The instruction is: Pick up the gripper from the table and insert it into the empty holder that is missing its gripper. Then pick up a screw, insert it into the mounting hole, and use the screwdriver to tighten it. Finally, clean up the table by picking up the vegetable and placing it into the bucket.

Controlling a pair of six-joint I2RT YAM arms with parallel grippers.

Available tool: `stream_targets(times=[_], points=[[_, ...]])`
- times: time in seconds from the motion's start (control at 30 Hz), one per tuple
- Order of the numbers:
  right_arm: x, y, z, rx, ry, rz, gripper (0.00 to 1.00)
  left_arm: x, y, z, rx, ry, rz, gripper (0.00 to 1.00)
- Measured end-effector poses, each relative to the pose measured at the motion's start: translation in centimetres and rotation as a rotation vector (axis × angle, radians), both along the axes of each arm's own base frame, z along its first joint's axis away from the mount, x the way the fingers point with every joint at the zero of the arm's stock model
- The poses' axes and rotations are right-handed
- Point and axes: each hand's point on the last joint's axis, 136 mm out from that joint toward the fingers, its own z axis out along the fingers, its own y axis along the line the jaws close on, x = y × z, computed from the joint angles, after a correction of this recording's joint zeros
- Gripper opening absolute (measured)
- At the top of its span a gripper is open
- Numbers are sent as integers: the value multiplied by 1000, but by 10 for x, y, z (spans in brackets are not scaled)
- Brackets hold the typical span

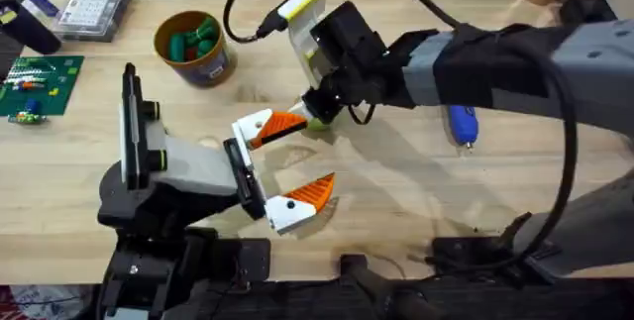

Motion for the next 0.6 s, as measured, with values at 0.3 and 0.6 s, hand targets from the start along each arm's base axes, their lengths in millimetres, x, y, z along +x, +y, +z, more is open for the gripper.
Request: stream_targets(times=[0.3,0.6], points=[[0,0,0,-3,-5,9,8,0,0,0,0,0,0,987],[0,0,-1,-4,-4,9,4,0,0,0,0,0,0,986]])
